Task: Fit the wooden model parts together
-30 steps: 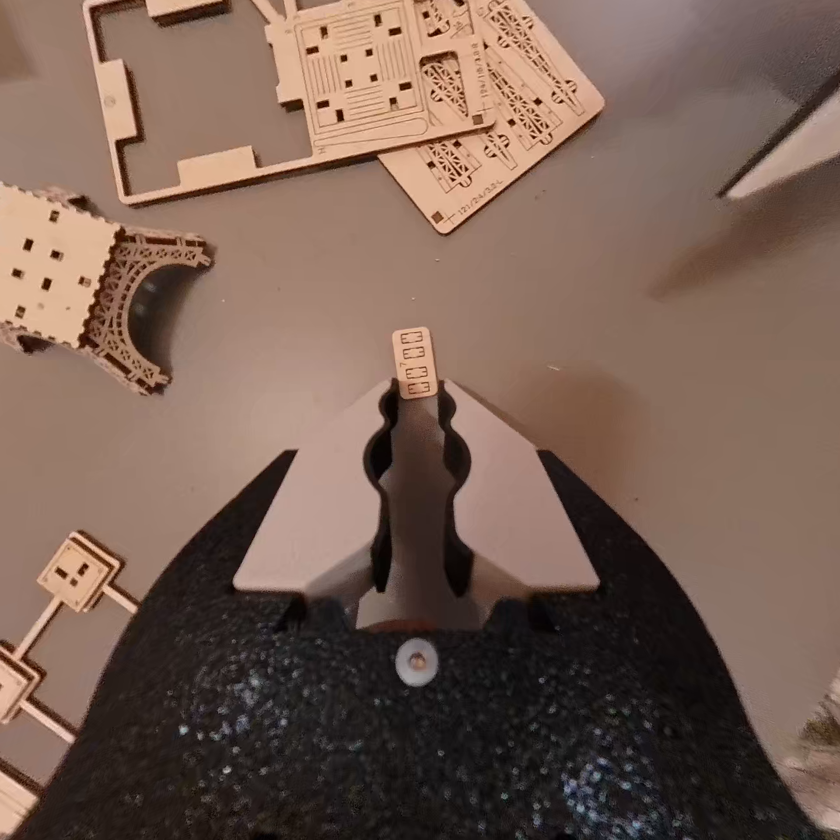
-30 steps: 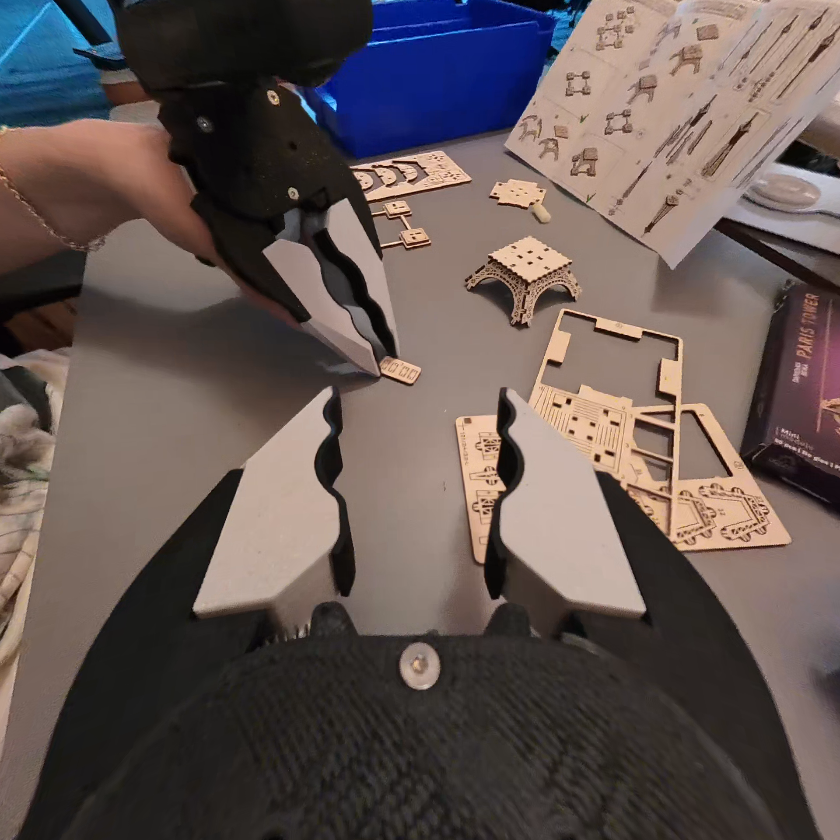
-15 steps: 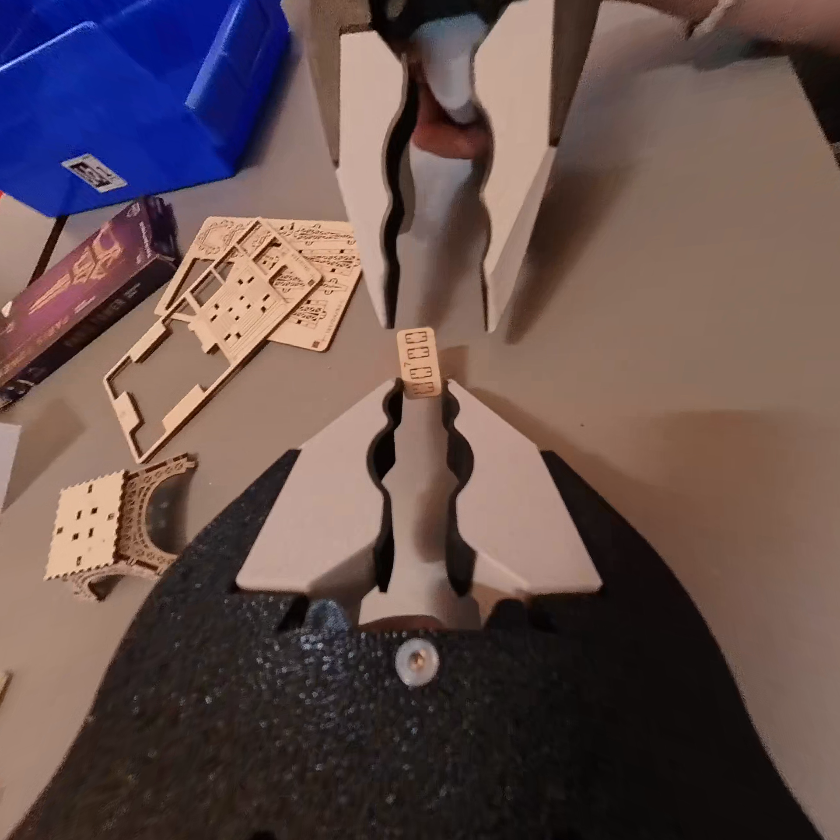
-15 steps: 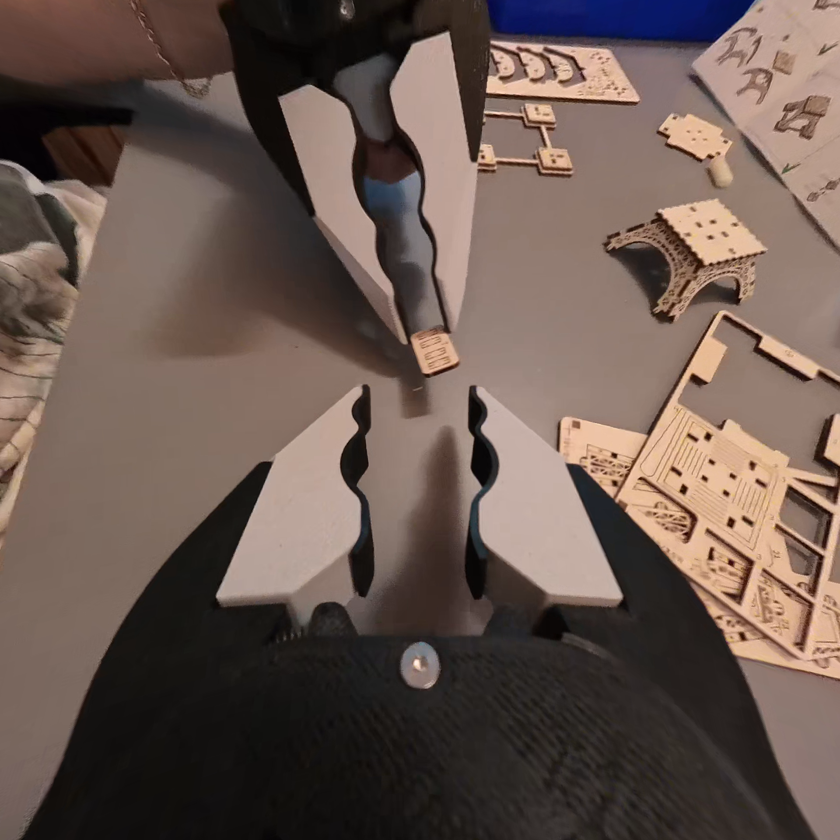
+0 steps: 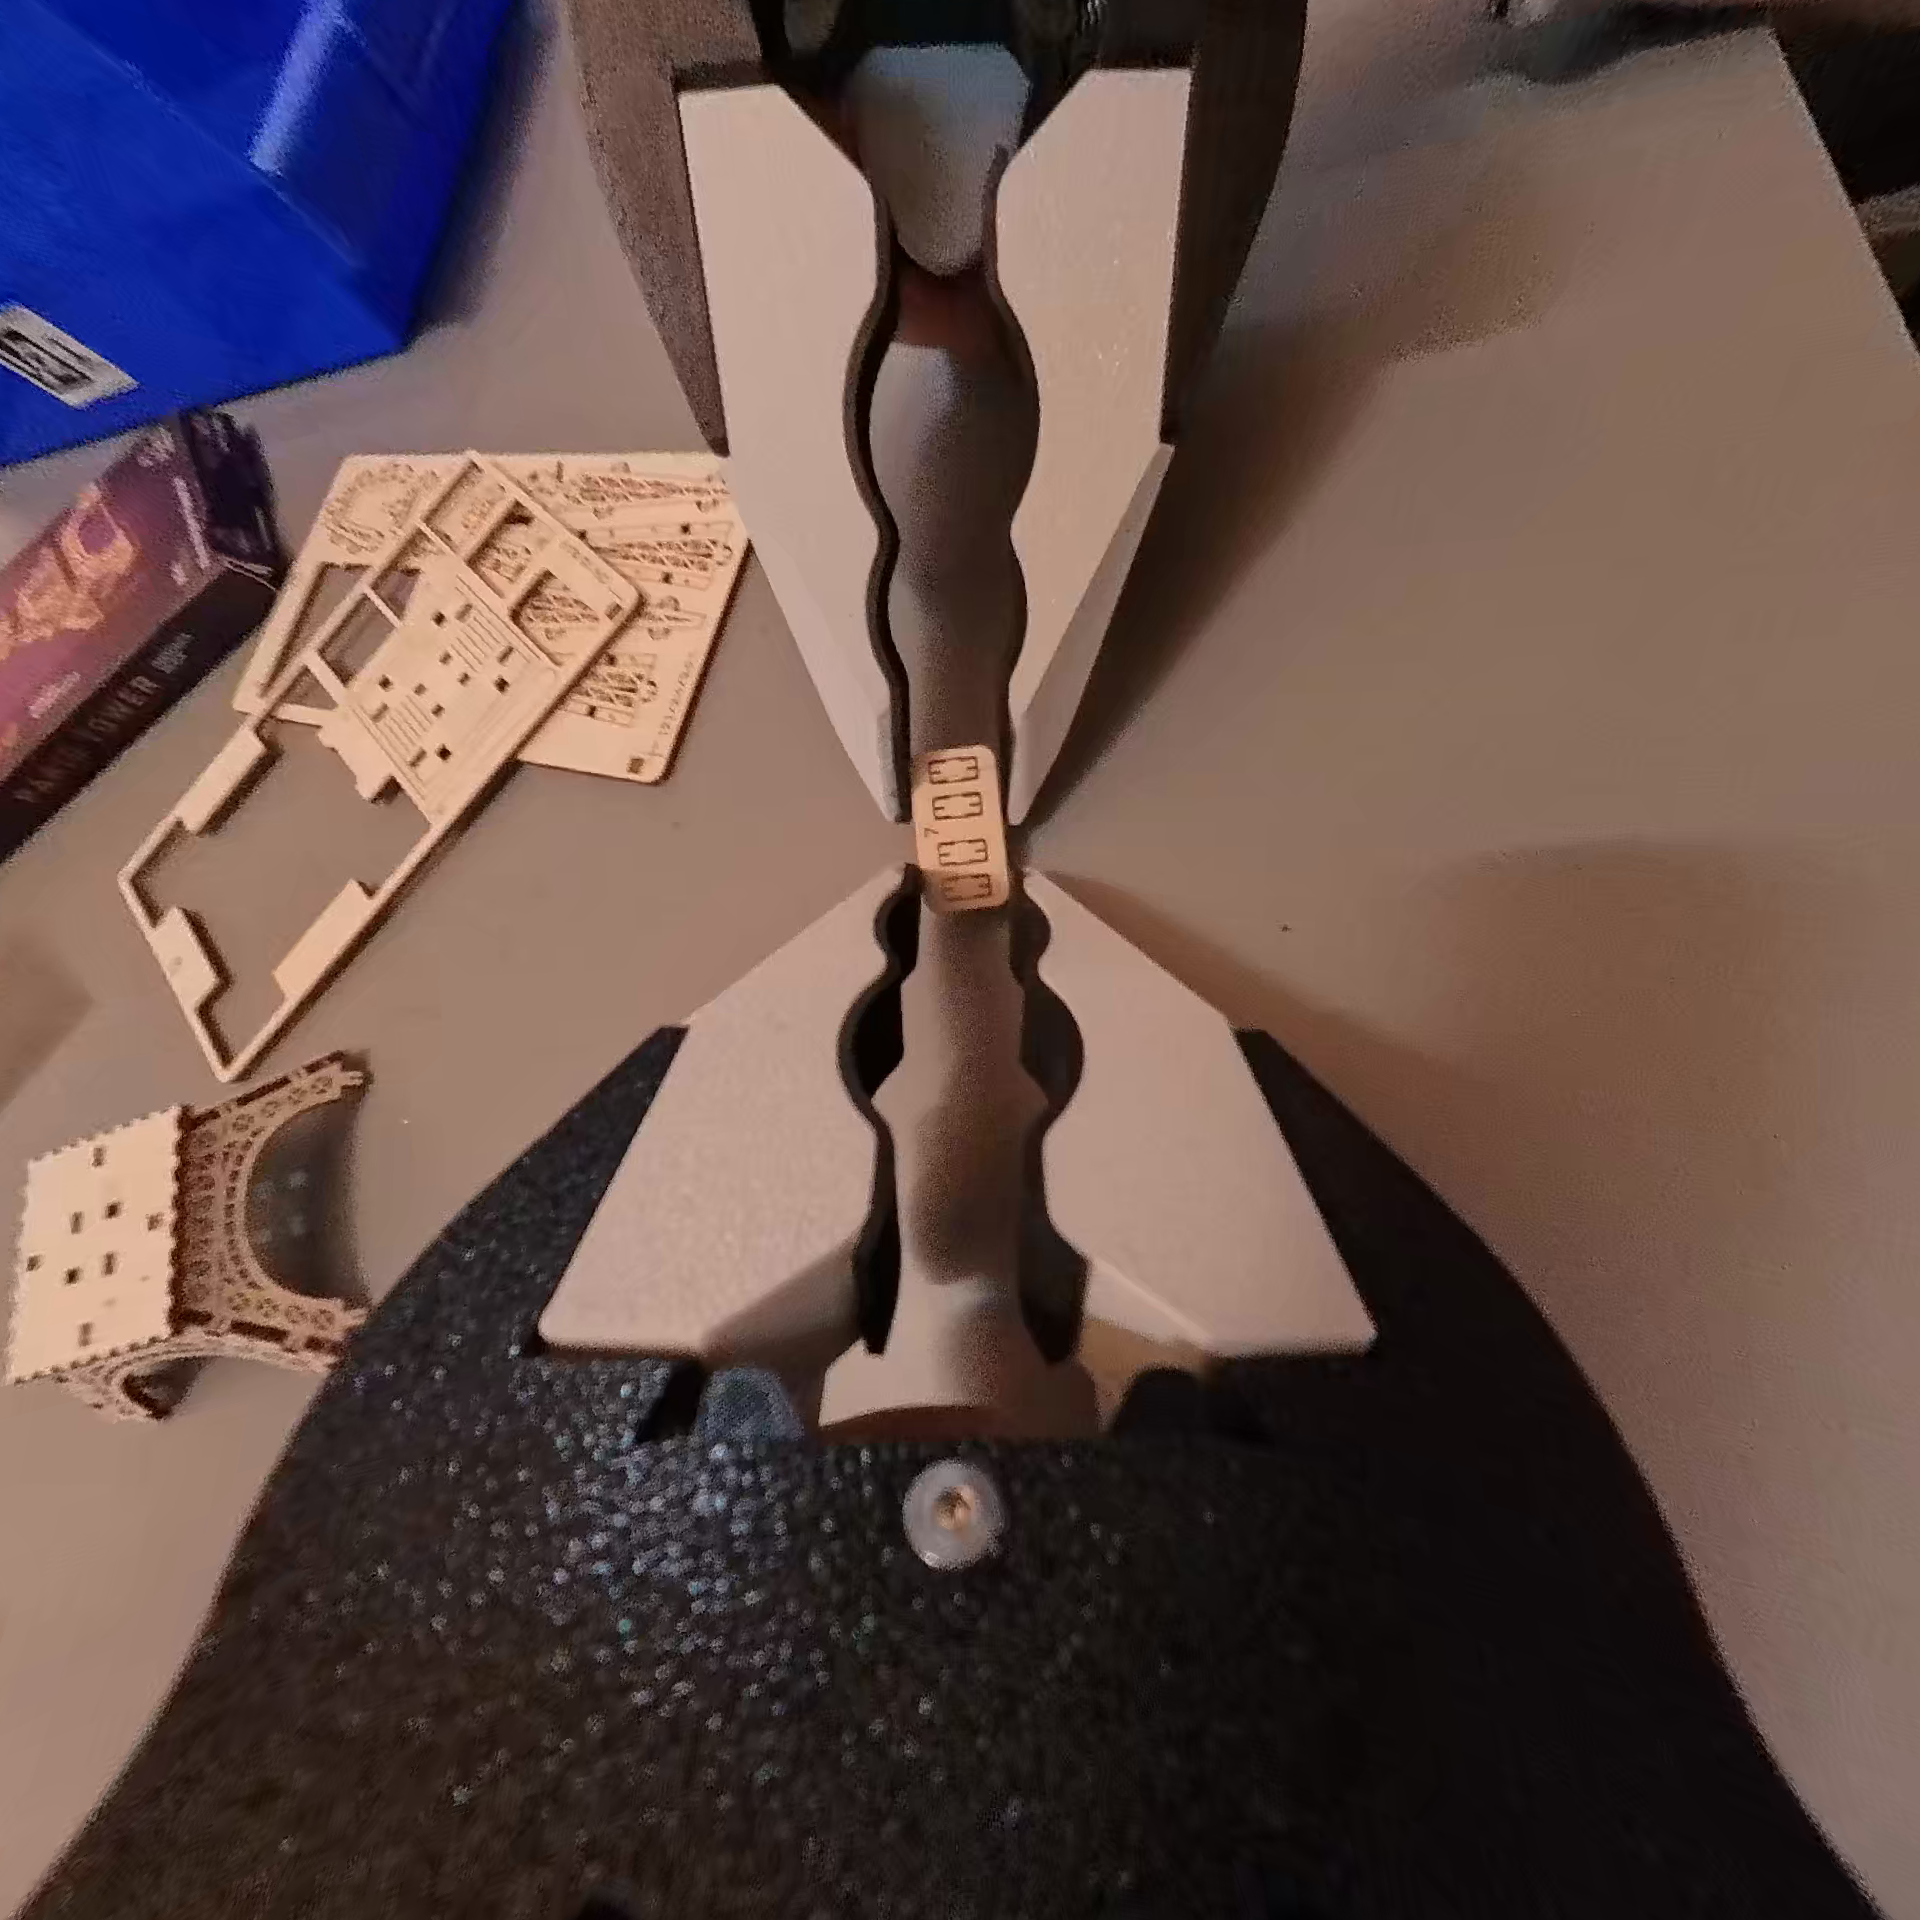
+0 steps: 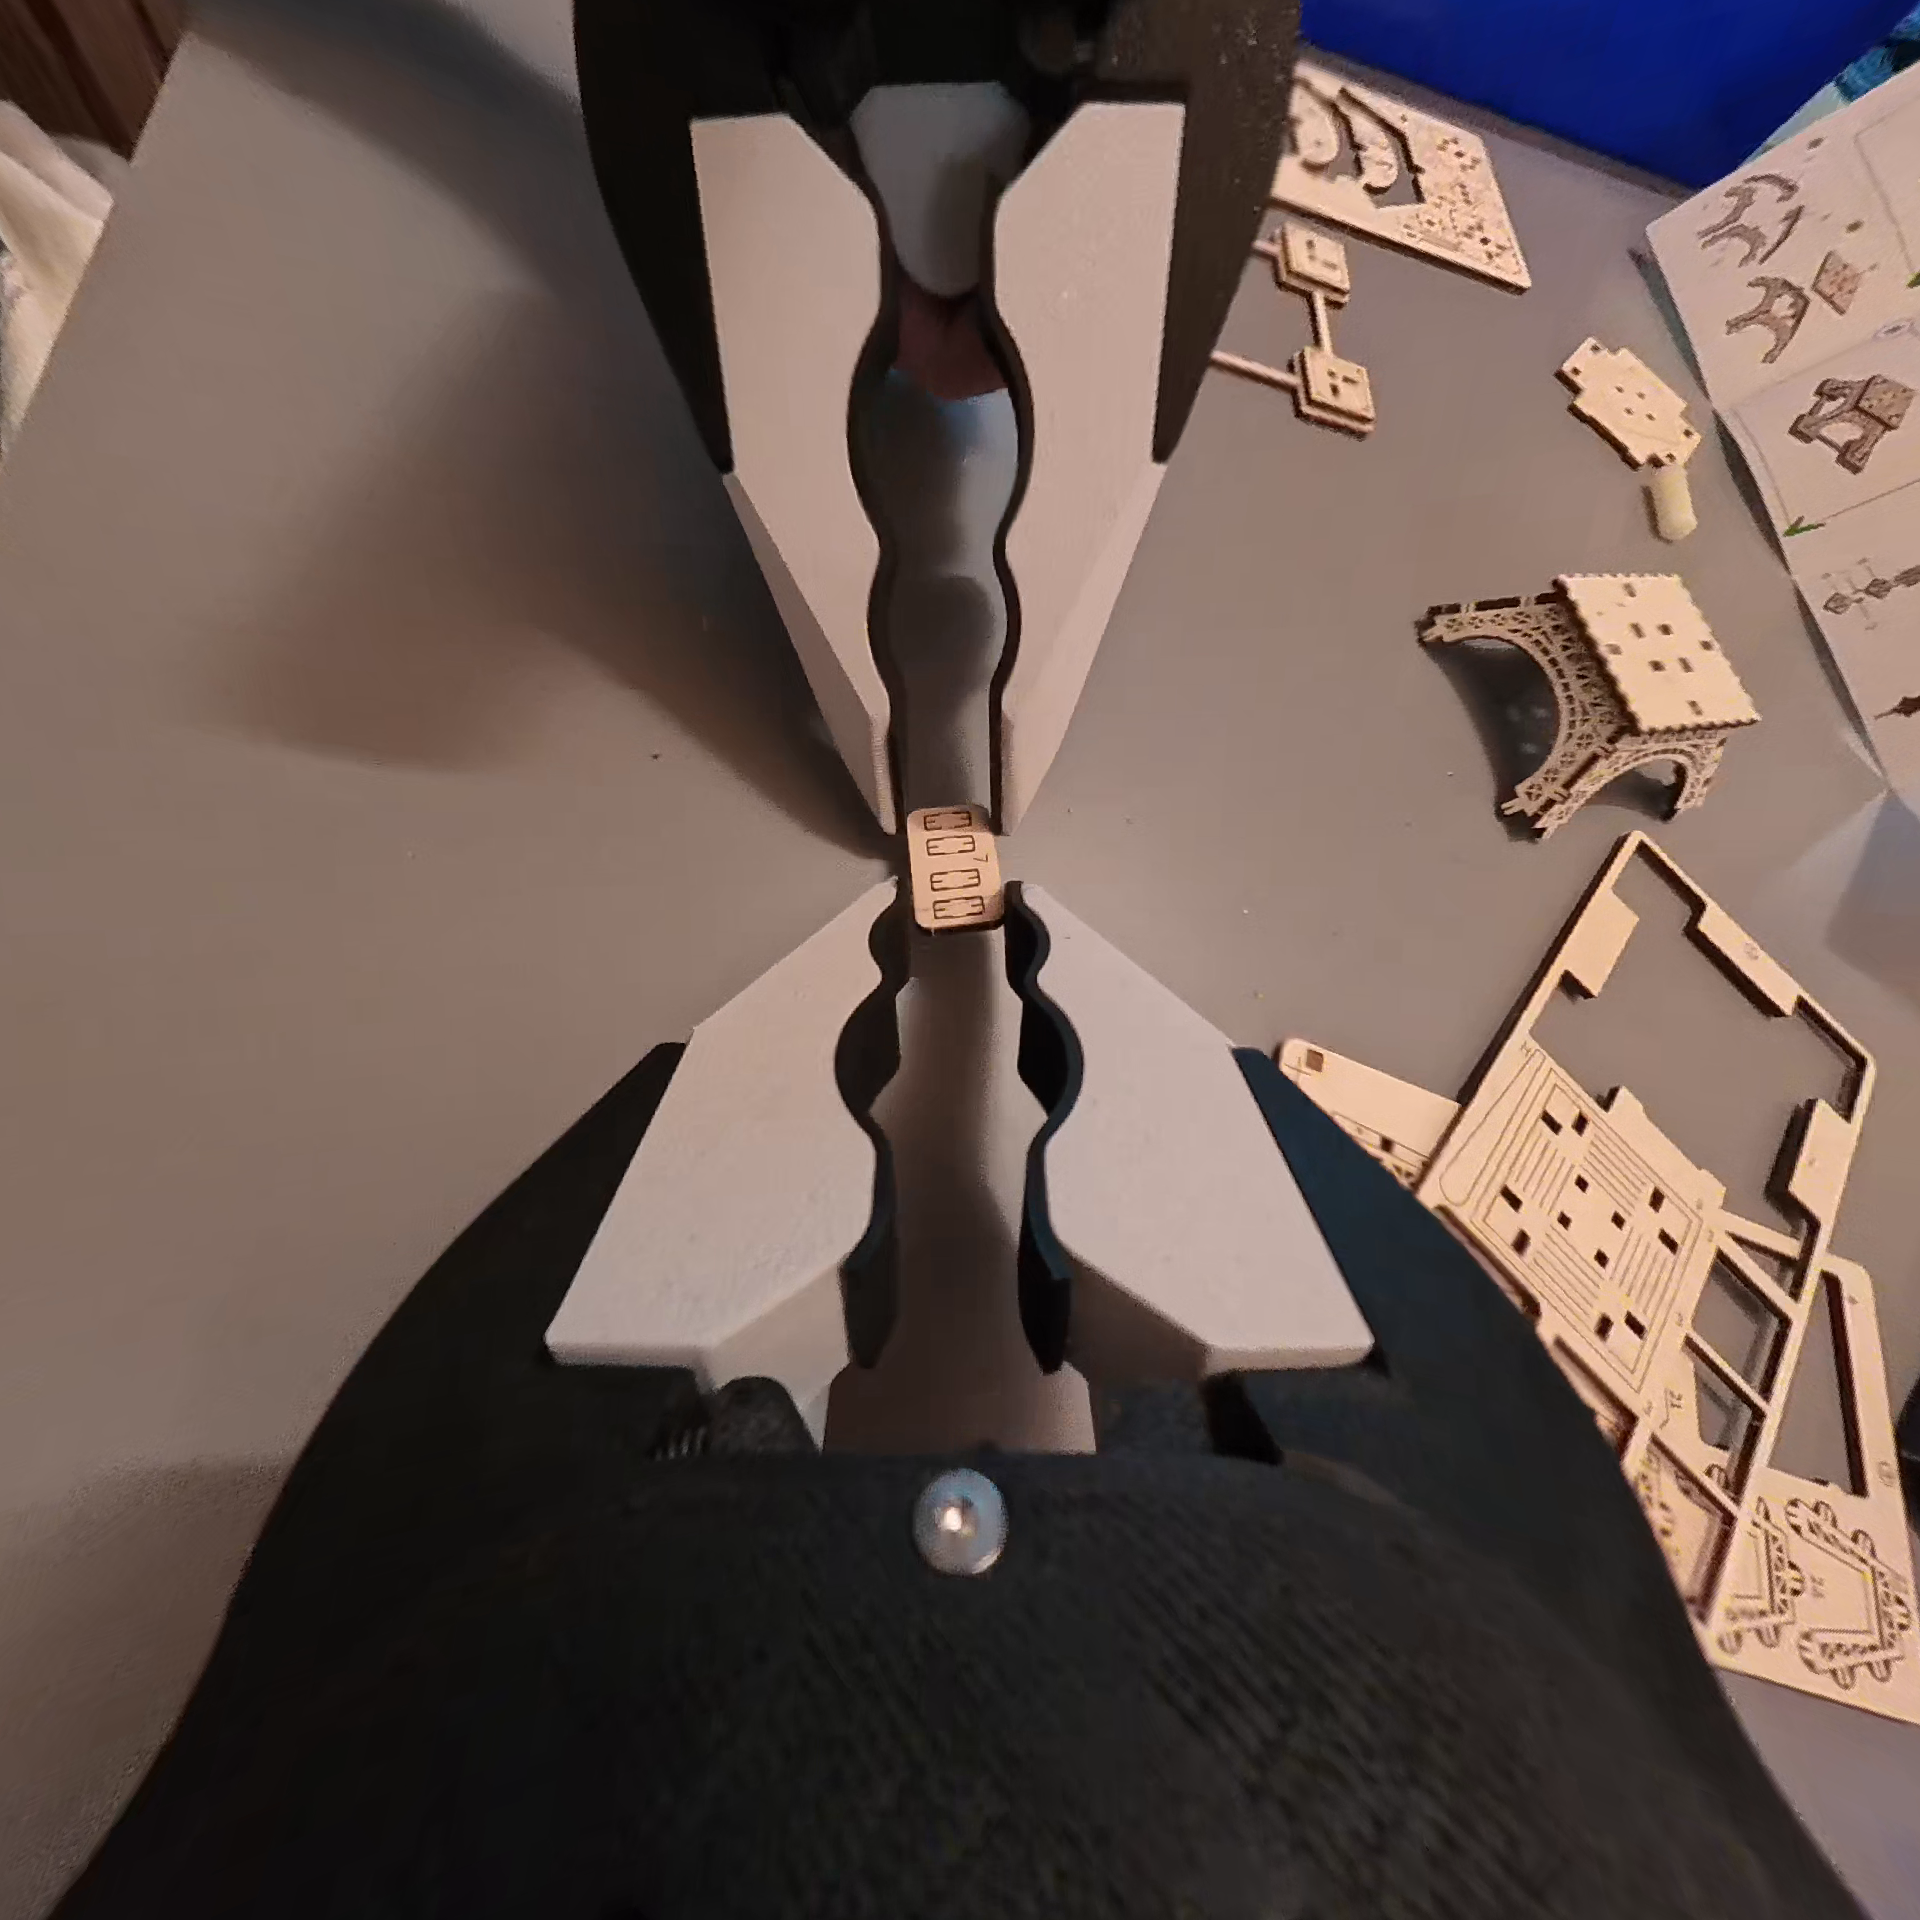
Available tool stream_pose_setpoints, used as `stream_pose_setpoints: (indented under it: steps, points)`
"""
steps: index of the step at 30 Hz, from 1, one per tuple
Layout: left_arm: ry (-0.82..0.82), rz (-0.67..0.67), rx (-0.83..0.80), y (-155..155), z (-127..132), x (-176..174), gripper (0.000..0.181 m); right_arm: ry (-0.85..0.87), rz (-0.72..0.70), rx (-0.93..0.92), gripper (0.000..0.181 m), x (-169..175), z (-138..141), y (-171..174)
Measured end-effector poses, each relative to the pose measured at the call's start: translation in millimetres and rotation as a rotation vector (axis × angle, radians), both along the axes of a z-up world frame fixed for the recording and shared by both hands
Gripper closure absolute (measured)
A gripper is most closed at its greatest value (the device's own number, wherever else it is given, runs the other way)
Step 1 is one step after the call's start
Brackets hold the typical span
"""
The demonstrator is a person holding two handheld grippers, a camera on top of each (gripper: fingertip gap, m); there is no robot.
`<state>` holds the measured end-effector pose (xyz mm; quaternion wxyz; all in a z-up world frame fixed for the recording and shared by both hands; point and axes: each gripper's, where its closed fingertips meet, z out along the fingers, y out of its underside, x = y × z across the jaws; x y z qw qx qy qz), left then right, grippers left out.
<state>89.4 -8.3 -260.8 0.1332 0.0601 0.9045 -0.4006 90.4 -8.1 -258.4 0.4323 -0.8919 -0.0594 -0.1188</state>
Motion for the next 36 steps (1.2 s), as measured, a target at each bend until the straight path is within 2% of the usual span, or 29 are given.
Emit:
stream_pose_setpoints:
  steps: [2, 4, 6, 11, 14, 19, 21, 29, 36]
  points:
    - [0.023, 0.03, 0.034, 3.7, -3.4, 1.9, 0.165, -0.026, 0.007, -0.021, 0.166, 0.0, -3.1, 3.3]
    - [0.058, 0.1, 0.035, 11.2, 1.9, 9.8, 0.154, -0.073, -0.002, -0.012, 0.166, 3.2, -1.7, 8.4]
    - [0.187, 0.215, 0.053, 23.1, 3.6, 17.0, 0.159, -0.082, -0.019, -0.011, 0.166, 5.4, -1.5, 12.4]
    - [0.474, 0.497, -0.016, 41.3, 10.3, 33.2, 0.117, -0.217, -0.118, -0.004, 0.166, 18.7, 2.0, 23.0]
    - [0.622, 0.59, -0.034, 47.8, 6.3, 35.2, 0.118, -0.306, -0.155, -0.028, 0.166, 23.2, 2.4, 27.5]
    - [0.568, 0.714, -0.017, 54.6, -2.0, 43.6, 0.123, -0.318, -0.151, -0.032, 0.166, 23.1, 2.0, 28.7]
    - [0.543, 0.732, -0.002, 53.0, -2.8, 42.6, 0.119, -0.285, -0.149, -0.02, 0.166, 21.9, 2.2, 28.6]
    - [0.437, 0.781, 0.062, 53.9, -7.2, 44.2, 0.123, -0.186, -0.143, -0.028, 0.166, 21.1, -0.7, 28.0]
    - [0.523, 0.824, 0.231, 53.4, -7.6, 48.7, 0.127, 0.011, -0.165, -0.041, 0.166, 21.1, -5.7, 26.9]
